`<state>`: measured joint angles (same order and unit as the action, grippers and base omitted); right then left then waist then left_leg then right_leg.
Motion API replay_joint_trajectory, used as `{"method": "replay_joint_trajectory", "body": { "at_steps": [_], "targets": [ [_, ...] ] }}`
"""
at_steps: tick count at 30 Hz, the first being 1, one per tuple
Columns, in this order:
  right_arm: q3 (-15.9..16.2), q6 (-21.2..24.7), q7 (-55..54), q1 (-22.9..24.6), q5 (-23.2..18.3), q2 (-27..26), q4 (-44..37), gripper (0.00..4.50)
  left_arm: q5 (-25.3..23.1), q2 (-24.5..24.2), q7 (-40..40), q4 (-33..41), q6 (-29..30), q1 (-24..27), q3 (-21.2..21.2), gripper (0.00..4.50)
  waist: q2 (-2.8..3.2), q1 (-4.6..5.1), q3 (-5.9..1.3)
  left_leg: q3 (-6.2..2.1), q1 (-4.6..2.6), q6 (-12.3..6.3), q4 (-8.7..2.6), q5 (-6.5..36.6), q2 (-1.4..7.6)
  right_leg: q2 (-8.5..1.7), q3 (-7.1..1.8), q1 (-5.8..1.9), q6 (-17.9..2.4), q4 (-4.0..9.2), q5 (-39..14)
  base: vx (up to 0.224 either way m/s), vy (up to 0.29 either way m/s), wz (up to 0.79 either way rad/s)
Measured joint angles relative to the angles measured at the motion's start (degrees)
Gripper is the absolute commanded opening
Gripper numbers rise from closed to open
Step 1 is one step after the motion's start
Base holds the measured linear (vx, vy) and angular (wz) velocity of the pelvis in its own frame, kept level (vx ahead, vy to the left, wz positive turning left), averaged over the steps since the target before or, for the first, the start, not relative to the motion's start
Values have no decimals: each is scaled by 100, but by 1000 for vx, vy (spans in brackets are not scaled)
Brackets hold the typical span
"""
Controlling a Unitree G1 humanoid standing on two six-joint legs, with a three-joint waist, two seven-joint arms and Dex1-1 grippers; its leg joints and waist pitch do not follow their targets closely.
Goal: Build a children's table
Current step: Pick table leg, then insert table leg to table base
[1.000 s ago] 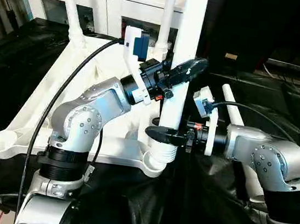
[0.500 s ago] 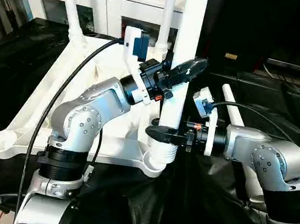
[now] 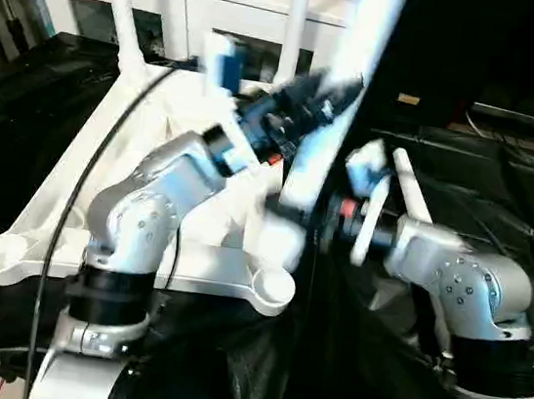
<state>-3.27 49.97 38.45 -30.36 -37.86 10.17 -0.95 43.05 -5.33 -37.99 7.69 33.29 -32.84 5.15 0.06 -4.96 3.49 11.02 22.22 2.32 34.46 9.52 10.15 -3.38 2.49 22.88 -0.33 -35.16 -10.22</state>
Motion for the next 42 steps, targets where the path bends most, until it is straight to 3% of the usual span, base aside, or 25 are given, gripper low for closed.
{"method": "replay_joint_trajectory", "body": {
  "at_steps": [4, 5, 6, 9, 10, 15, 21, 27, 30, 33, 42],
  "targets": [
    [-120, -293, -316, 179, 162, -30, 11, 193, -363, -701, -576, 27, -130, 452, -338, 298, 9, -2, 1, 0, -1, 1, -5, 0, 0, 0, 1, 2, 7, 0, -4, 0, 0, 0],
    [-37, -441, -370, 216, 343, 27, 6, 193, -649, -973, -746, 31, -315, 547, -533, 298, 10, 0, 0, 0, -1, 2, -7, -1, 0, 0, -1, 4, 27, 0, -16, 0, 0, 0],
    [248, -700, -482, 316, 734, 202, -13, 193, -1192, -1586, -1039, 42, -633, 697, -1016, 298, 13, -3, -7, -2, -13, 3, -12, -1, 0, 1, 0, -5, 41, 2, -25, 0, 0, 0],
    [616, -1237, -785, 693, 1534, 441, 137, 193, -2207, -2544, -1655, -195, -1221, 1135, -1736, 298, 25, 5, -11, 2, -16, 5, -21, -1, -4, 1, -8, -1, 44, 3, -27, 0, 0, 0],
    [637, -1297, -834, 801, 1634, 441, 186, 193, -2353, -2643, -1786, -279, -1268, 1258, -1842, 298, 30, 4, -8, 3, -13, 6, -21, -2, -4, 1, -10, 3, 44, 2, -27, 0, 0, 0],
    [711, -1405, -1063, 931, 1785, 368, 181, 193, -2576, -2923, -2386, -347, -1434, 1481, -2260, 298, 39, 20, -7, 5, -18, 6, -21, -1, -5, 1, -14, 5, 38, -10, -23, 0, 0, 0],
    [818, -1510, -1062, 1163, 1845, 339, 115, 193, -2932, -3051, -2529, -832, -1734, 1506, -2541, 244, 48, 43, -9, 6, -27, 6, -23, -2, -5, 1, -15, 6, 38, -18, -23, 0, 0, 0],
    [931, -1578, -969, 1165, 1846, 331, 94, 193, -3387, -3114, -2343, -1339, -1747, 1439, -2614, 204, 48, 141, -10, 5, -27, 6, -20, -2, -5, 1, -16, 4, 36, -18, -22, 0, 0, 0],
    [935, -1578, -930, 1165, 1846, 359, 82, 193, -3386, -3114, -2328, -1345, -1686, 1440, -2613, 170, 48, 152, -10, 5, -27, 6, -20, -2, -5, 1, -16, 4, 28, -18, -17, 0, 0, 0],
    [939, -1578, -905, 1166, 1846, 388, 20, 193, -3385, -3114, -2347, -1353, -1667, 1448, -2601, 165, 47, 154, -10, 5, -27, 6, -21, -2, -5, 1, -14, 6, 17, -21, -10, 0, 0, 0],
    [945, -1578, -784, 1164, 1845, 443, -19, 193, -3379, -3120, -2374, -1408, -1602, 1469, -2464, 71, 46, 157, -11, 6, -26, 6, -20, -2, -5, 1, -15, 6, 17, -17, -10, 0, 0, 0]
  ]
}}
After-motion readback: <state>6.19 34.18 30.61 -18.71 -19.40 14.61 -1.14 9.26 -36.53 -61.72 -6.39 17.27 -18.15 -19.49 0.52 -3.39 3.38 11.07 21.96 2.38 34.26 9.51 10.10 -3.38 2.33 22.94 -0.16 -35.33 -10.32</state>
